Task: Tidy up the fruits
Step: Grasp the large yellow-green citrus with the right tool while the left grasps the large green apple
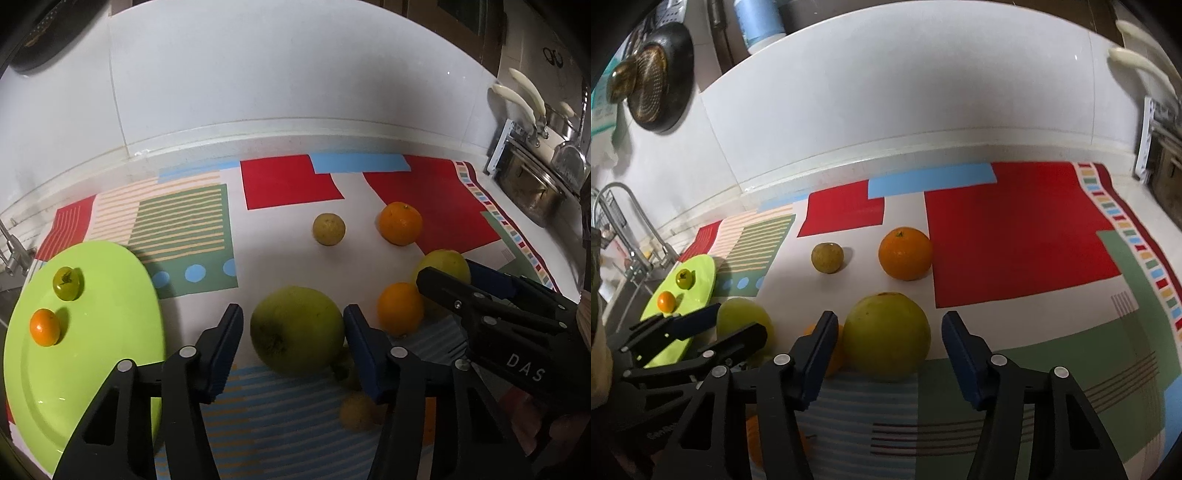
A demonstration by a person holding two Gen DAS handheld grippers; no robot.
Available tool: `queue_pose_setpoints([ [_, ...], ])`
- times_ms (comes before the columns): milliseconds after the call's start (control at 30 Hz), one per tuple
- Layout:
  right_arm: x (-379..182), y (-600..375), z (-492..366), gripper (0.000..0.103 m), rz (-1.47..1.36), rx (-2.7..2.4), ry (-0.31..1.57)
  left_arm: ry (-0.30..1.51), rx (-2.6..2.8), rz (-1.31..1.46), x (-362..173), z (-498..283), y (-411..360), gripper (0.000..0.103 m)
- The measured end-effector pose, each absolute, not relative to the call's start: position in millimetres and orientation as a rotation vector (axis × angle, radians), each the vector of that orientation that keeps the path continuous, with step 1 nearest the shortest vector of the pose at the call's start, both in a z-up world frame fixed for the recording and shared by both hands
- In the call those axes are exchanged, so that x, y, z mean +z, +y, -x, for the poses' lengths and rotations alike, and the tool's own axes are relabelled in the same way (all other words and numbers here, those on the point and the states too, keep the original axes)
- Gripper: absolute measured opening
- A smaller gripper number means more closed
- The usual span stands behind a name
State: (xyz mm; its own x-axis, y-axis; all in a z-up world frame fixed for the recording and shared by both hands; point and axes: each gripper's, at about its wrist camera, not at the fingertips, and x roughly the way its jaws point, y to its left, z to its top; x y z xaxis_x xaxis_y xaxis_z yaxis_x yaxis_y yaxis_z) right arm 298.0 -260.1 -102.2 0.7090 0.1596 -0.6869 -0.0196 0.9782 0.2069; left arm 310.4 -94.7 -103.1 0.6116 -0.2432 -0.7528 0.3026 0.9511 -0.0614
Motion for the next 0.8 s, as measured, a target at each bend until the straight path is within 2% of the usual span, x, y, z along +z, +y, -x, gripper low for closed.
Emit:
queue_pose_setpoints([
  [133,-103.5,-261.7,-299.2,0.057,-0.206,0.106,0.785,0.865,-0.321,-0.077,-104.2,-312.7,-96.5,0.051],
  [200,-103.2,-261.4,-300.0,0.051,-0.205,0.111,0.788,0.866,-0.321,-0.078,-104.3,-313.4,-97.0,0.050],
  [800,-69.7,-250.6,-278.5,0.050,-0.120,0.121,0.706,0.801,-0.307,-0.064,-73.6,-291.3,-87.7,0.050],
])
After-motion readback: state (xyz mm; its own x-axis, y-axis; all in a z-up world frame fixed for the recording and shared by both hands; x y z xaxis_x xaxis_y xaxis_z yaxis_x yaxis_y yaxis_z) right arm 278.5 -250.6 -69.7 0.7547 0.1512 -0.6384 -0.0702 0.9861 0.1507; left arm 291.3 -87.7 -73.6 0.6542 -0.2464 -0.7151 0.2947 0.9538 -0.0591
